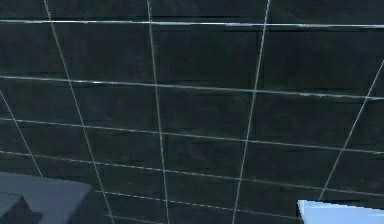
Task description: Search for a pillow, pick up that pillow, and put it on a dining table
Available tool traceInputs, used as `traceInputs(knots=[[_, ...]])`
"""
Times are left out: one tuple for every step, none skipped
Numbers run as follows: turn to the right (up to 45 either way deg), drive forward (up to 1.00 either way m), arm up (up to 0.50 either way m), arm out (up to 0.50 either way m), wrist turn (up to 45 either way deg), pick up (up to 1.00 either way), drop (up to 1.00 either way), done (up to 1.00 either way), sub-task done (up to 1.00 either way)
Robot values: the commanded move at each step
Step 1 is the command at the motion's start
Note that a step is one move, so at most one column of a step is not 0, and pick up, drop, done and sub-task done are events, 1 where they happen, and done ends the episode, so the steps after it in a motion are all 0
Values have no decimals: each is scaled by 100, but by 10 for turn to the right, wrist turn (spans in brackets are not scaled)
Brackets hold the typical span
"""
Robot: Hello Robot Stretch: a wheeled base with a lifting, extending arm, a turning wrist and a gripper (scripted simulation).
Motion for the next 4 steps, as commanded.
traceInputs(knots=[[0,0,-32,0,0,0,0,0,0],[0,0,0,0,0,0,100,0,0],[0,0,4,0,0,0,0,0,0],[0,0,0,-8,0,0,0,0,0]])
